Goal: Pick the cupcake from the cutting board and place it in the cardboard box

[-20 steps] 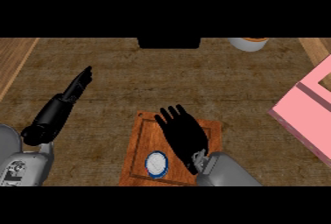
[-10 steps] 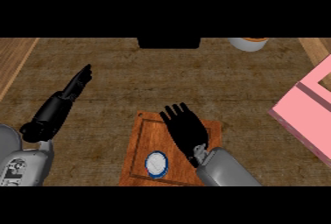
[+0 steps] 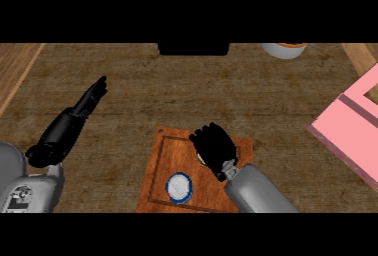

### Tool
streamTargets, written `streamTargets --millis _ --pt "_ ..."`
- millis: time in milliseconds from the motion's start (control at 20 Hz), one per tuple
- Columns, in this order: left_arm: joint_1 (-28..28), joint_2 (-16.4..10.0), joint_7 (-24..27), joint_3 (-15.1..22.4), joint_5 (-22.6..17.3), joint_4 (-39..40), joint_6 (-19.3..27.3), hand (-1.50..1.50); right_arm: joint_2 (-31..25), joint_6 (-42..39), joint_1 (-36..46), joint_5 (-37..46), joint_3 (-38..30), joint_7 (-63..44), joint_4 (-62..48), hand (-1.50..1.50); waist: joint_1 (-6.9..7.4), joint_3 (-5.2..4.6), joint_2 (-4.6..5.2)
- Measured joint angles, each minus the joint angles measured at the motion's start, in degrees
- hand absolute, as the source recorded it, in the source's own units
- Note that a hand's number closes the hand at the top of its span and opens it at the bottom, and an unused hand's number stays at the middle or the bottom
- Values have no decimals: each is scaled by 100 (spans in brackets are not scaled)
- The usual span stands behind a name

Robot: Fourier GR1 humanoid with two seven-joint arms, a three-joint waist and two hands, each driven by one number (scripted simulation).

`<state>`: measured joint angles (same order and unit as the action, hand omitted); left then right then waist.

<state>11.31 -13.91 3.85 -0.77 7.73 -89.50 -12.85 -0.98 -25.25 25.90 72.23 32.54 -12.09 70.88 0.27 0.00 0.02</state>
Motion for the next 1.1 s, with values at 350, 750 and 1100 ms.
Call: streamTargets --millis 350,750,1100 --pt "-18 39 59 -55 52 20 -38 0 -52 1034 0 334 152 796 -390 150 0 -4 -13" --pt "177 57 -26 -136 97 136 -84 0 -177 1701 -87 364 -216 1272 -211 150 -36 -1 -8" --pt "-71 79 106 -151 101 68 -109 0 -623 1909 -970 -387 -1101 1373 908 150 -90 0 -19"
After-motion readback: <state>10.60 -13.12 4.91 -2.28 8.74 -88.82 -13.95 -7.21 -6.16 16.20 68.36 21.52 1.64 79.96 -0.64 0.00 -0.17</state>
